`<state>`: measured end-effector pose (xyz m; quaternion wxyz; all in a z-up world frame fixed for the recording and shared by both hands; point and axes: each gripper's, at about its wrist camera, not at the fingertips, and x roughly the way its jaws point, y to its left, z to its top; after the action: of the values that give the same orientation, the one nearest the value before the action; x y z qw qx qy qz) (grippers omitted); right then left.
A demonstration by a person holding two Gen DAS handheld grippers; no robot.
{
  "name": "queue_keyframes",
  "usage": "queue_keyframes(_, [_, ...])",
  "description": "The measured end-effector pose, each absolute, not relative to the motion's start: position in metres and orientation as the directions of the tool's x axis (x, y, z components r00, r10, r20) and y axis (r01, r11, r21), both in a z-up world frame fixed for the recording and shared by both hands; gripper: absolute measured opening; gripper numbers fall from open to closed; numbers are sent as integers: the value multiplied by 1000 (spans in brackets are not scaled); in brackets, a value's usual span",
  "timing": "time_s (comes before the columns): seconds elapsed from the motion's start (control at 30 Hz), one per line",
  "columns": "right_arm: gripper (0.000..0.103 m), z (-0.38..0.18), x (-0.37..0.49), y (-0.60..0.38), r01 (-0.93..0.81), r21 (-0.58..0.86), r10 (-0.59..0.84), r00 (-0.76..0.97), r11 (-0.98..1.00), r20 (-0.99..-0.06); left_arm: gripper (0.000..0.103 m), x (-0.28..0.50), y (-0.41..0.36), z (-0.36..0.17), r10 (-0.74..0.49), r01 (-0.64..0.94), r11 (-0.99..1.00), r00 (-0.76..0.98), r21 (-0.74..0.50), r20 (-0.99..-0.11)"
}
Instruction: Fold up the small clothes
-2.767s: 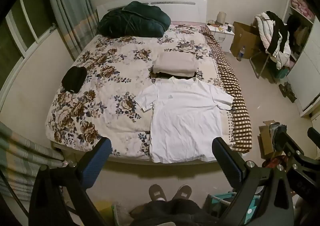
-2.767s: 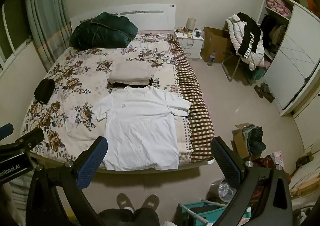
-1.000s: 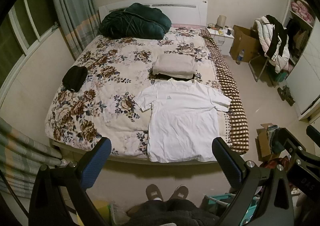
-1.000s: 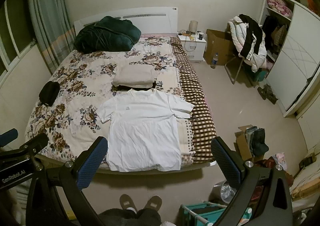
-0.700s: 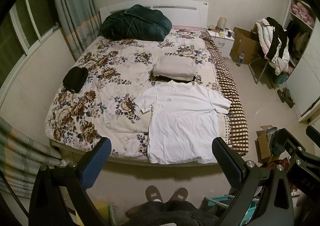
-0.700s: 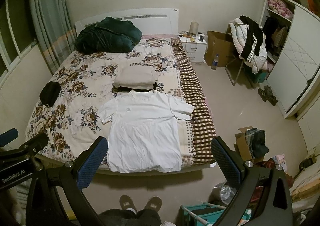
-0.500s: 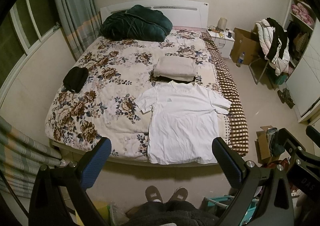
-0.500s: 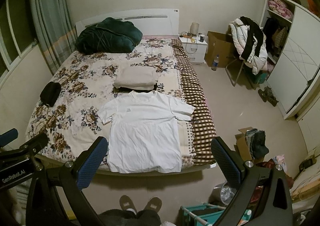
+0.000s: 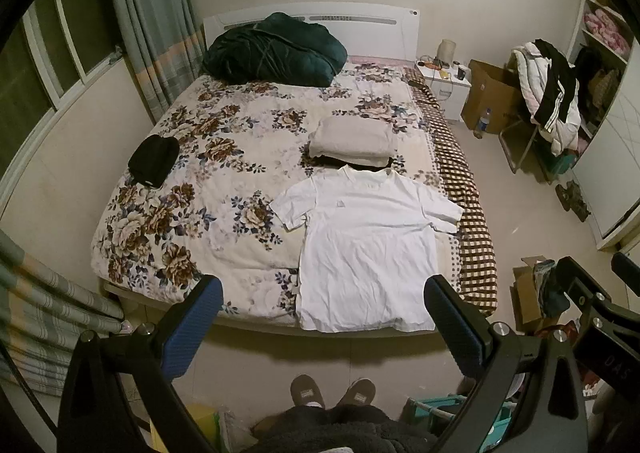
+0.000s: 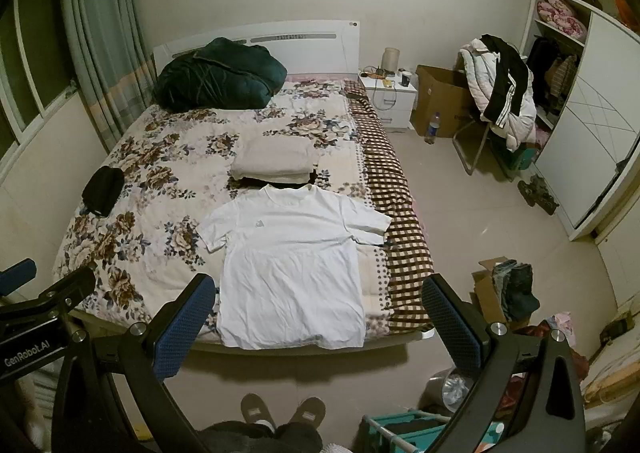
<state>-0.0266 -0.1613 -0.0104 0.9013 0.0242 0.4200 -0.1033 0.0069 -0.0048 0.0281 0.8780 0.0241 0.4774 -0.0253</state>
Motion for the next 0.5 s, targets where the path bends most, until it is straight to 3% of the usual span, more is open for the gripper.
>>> queue_keyframes(0.5, [103, -13, 14, -174, 183, -5, -118, 613, 983, -781, 103, 26, -6, 25, 1, 30, 999, 545, 20, -838])
